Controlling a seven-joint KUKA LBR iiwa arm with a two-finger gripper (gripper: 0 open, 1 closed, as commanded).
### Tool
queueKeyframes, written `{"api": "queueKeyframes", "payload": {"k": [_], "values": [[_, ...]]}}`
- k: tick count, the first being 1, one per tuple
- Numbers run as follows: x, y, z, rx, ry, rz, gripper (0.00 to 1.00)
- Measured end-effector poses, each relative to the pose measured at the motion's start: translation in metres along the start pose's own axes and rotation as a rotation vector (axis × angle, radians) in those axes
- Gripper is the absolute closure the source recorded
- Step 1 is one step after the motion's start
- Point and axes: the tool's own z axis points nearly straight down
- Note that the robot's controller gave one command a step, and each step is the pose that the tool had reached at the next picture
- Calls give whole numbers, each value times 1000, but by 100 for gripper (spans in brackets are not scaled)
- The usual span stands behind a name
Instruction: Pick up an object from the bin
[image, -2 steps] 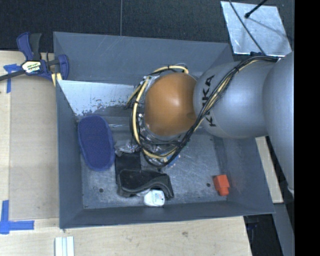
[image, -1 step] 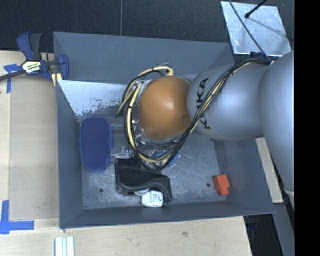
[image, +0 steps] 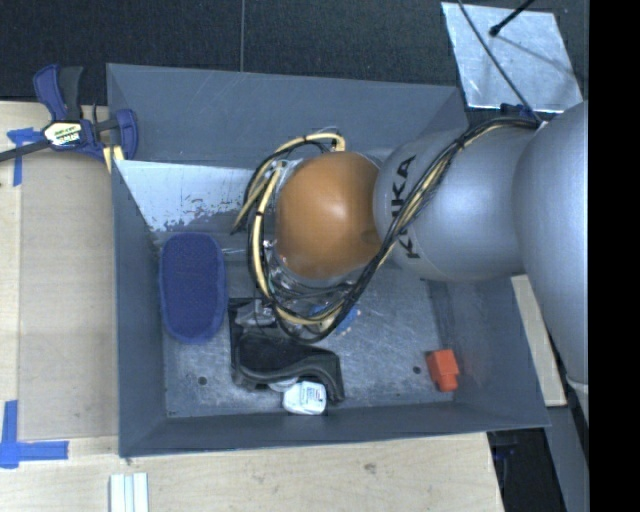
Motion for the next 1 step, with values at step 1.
{"api": "queueKeyframes", "payload": {"k": [1], "values": [[0,0,0,0,1,0,0]]}}
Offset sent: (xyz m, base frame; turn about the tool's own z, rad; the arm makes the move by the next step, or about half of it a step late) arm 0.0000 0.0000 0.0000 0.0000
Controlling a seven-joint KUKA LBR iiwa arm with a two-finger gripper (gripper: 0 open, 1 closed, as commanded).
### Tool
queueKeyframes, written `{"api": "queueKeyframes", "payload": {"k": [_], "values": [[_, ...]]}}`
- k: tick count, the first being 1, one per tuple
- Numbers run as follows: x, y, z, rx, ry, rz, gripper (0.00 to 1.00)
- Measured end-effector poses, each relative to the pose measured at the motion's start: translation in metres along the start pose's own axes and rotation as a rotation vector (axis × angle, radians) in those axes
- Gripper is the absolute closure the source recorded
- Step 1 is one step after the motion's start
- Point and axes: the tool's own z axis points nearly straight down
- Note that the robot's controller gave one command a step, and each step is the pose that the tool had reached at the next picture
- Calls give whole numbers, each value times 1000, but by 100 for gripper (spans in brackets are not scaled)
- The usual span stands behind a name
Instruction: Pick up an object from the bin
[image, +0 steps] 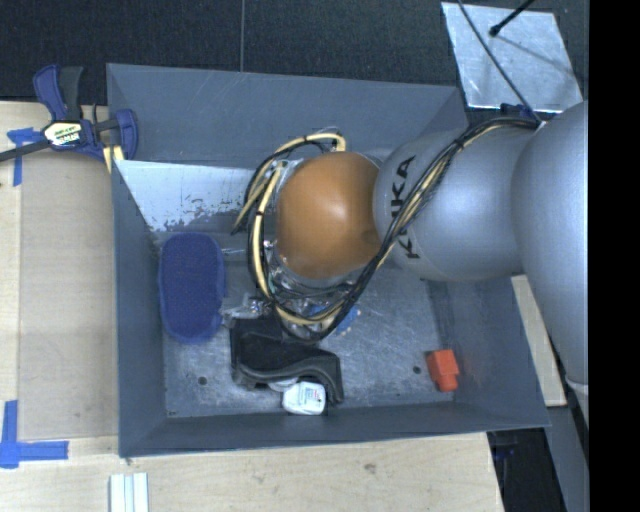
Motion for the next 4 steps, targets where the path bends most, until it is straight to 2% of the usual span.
{"api": "queueKeyframes", "payload": {"k": [1,2,3,4], "values": [[-6,22,-10,23,-11,89,0],[-4,27,-6,9,-3,94,100],[-7,26,-8,14,-11,93,0],[-4,27,-6,7,-2,95,100]]}}
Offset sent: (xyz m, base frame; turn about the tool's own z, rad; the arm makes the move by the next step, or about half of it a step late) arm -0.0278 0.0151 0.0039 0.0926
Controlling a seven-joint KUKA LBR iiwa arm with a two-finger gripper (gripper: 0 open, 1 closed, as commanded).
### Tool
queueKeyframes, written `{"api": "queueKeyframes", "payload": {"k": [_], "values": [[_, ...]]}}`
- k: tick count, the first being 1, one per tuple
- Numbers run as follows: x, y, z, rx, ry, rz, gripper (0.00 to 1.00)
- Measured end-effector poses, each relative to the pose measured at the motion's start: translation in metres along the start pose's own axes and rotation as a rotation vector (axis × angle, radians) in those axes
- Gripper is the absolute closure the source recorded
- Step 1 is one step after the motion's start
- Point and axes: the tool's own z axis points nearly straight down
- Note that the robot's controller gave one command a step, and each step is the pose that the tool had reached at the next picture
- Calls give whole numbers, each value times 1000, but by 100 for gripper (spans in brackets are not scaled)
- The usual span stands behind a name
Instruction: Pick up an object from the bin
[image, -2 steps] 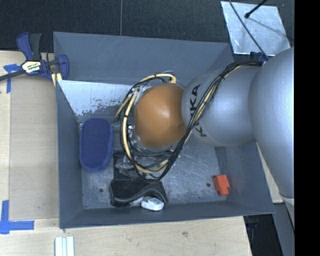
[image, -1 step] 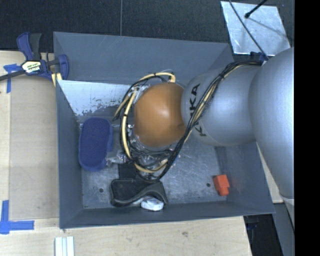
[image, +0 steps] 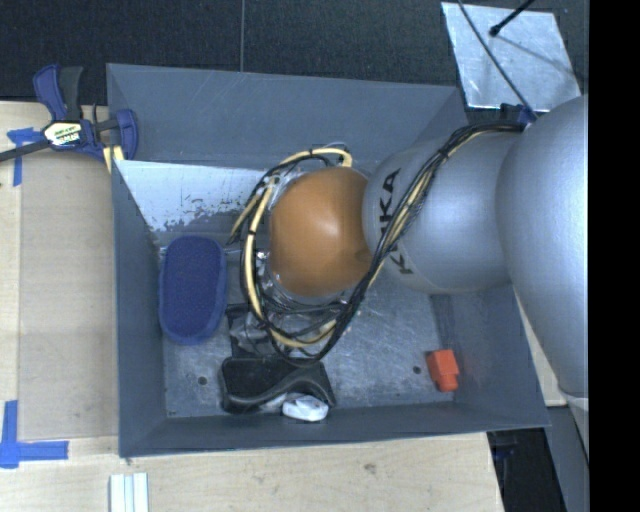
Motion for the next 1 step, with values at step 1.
{"api": "queueKeyframes", "payload": {"k": [1], "values": [[-3,-1,-2,6,-9,-1,0]]}}
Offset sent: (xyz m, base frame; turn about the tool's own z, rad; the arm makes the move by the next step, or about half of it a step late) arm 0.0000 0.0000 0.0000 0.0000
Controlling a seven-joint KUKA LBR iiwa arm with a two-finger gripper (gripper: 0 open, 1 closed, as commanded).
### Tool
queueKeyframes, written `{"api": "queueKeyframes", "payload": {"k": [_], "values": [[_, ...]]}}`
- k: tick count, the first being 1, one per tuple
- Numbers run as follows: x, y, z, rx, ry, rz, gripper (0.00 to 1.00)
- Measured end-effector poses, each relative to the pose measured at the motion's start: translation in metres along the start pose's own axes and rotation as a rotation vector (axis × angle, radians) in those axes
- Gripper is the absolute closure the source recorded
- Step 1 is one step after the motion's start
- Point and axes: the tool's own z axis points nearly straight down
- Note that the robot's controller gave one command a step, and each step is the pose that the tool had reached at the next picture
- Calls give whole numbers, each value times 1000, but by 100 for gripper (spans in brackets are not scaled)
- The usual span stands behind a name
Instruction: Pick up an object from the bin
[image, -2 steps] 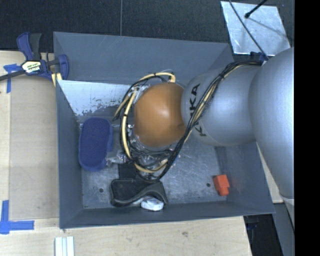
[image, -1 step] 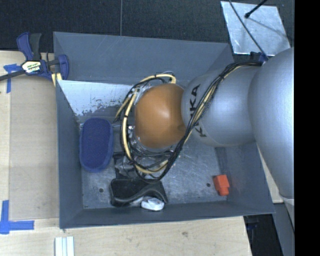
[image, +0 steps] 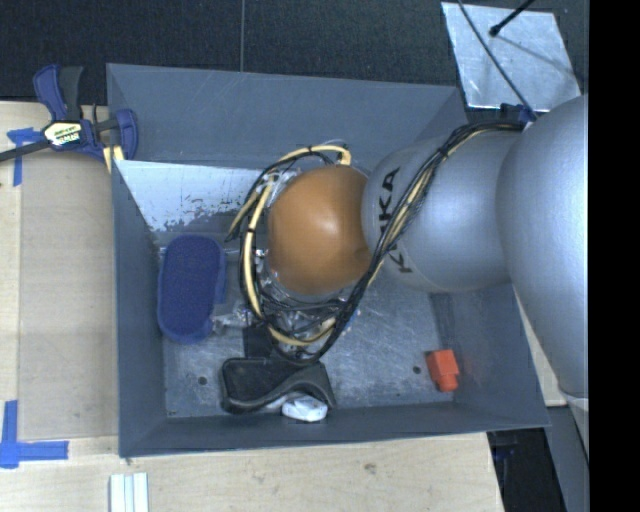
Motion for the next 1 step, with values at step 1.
{"api": "queueKeyframes", "payload": {"k": [1], "values": [[3,1,2,-5,9,1,100]]}}
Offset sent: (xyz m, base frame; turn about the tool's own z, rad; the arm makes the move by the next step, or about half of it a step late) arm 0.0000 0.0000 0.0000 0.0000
